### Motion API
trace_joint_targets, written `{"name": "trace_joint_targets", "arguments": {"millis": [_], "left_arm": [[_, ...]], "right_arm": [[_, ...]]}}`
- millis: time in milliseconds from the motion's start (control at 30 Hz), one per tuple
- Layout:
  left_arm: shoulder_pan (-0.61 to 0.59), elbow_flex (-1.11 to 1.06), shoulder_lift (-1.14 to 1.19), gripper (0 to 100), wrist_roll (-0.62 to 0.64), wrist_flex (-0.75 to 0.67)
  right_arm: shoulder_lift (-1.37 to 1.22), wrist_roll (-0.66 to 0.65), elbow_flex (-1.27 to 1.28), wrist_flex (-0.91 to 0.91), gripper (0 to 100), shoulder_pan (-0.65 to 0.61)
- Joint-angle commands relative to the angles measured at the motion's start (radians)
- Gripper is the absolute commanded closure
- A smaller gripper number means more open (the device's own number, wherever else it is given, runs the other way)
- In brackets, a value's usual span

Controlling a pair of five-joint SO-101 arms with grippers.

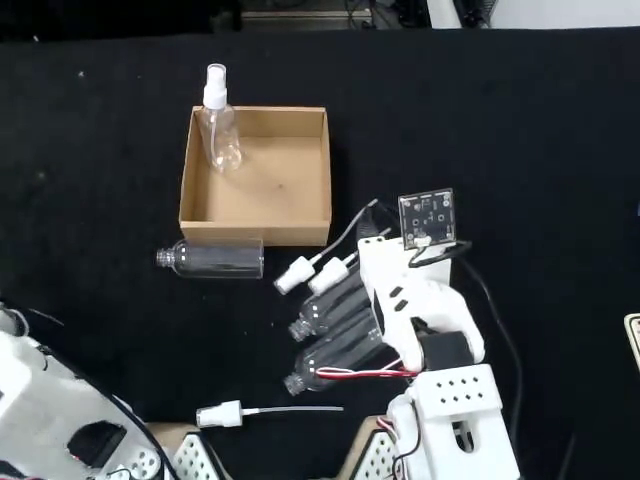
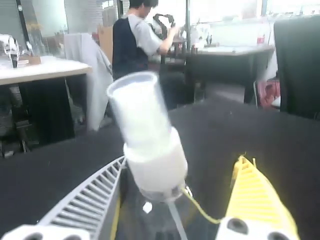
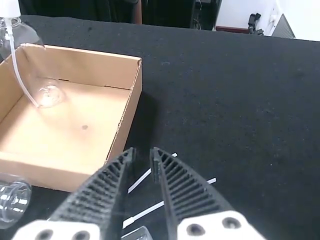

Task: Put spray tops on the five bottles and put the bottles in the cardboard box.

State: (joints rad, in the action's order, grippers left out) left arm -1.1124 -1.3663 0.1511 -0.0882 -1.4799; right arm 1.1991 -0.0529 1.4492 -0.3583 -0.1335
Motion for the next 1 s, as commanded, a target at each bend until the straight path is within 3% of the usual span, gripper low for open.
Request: {"name": "trace_joint_targets", "arguments": {"millis": [0, 100, 267, 567, 967], "left_arm": [[-0.024, 0.081, -0.193, 70, 0.011, 0.379], [-0.038, 0.094, -0.272, 70, 0.011, 0.509], [-0.035, 0.091, -0.33, 70, 0.003, 0.588], [-0.031, 0.07, -0.333, 70, -0.064, 0.592], [-0.03, 0.059, -0.328, 70, -0.066, 0.597]], "right_arm": [[0.033, 0.002, -0.002, 0.031, 96.6, 0.005], [0.033, 0.002, -0.002, 0.031, 96.6, 0.005], [0.033, 0.002, -0.002, 0.031, 96.6, 0.005], [0.033, 0.002, -0.002, 0.031, 96.6, 0.005], [0.033, 0.002, -0.002, 0.031, 96.6, 0.005]]}}
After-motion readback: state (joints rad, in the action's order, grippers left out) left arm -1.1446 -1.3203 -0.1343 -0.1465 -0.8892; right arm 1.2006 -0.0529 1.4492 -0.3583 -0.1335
